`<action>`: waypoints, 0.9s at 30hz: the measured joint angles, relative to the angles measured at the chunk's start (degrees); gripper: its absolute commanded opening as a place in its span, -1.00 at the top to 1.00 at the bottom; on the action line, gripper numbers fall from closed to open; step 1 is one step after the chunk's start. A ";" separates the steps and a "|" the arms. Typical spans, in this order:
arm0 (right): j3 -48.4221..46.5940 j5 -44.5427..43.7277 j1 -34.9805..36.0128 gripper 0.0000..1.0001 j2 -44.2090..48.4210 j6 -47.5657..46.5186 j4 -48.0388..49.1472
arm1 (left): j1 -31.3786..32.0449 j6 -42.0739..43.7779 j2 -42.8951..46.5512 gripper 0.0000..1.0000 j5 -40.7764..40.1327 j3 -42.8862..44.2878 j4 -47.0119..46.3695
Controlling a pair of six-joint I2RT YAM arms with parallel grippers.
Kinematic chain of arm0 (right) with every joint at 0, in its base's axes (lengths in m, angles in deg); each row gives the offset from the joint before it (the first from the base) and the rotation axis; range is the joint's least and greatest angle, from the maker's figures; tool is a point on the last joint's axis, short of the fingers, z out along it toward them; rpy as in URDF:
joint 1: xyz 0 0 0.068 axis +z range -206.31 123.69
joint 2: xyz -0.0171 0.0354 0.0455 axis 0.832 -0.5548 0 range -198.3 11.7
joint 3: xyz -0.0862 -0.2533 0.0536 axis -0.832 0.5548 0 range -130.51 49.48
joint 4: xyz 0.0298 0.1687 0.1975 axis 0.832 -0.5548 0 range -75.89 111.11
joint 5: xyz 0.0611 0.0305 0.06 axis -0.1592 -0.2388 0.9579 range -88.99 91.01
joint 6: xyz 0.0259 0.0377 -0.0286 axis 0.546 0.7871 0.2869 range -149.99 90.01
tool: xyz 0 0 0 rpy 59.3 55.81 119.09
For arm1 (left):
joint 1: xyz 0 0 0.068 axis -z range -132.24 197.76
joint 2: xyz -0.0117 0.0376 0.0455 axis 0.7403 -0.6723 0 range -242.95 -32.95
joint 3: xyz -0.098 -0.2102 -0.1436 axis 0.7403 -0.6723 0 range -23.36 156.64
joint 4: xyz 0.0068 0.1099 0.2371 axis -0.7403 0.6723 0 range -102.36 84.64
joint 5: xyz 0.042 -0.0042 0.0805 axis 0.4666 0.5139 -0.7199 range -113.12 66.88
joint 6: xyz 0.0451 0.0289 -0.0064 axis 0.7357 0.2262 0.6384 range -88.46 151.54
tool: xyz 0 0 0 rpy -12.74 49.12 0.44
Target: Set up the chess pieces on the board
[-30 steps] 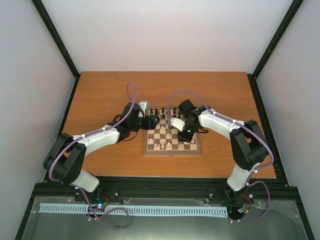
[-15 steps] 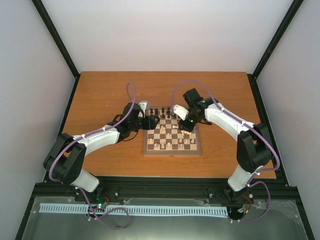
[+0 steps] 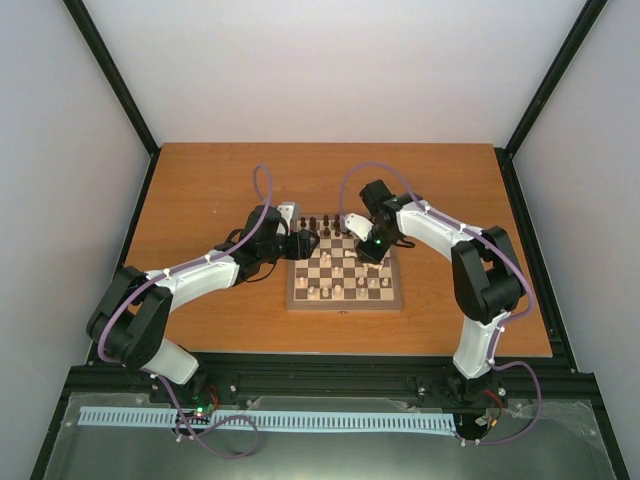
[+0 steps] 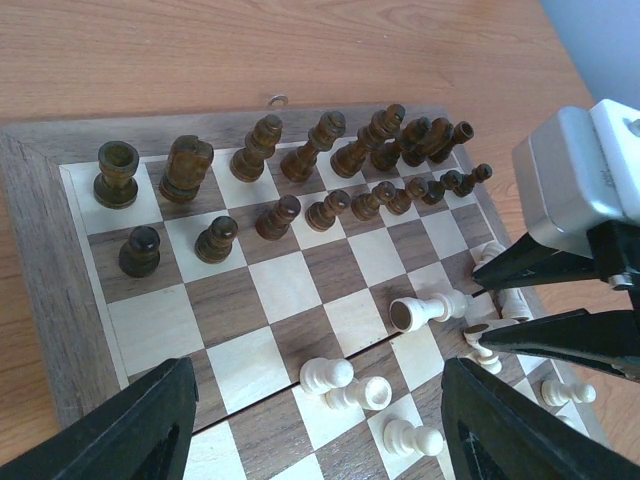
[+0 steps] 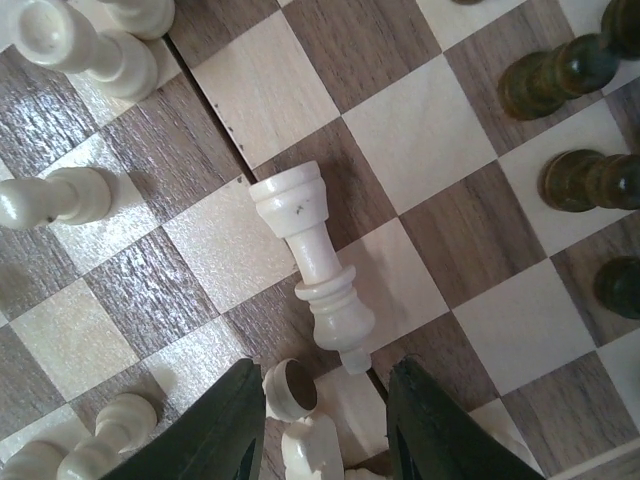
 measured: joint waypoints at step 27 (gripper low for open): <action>-1.60 1.53 3.43 0.47 -4.20 1.22 0.22 | 0.22 0.00 -0.33 -0.38 0.42 0.07 -0.02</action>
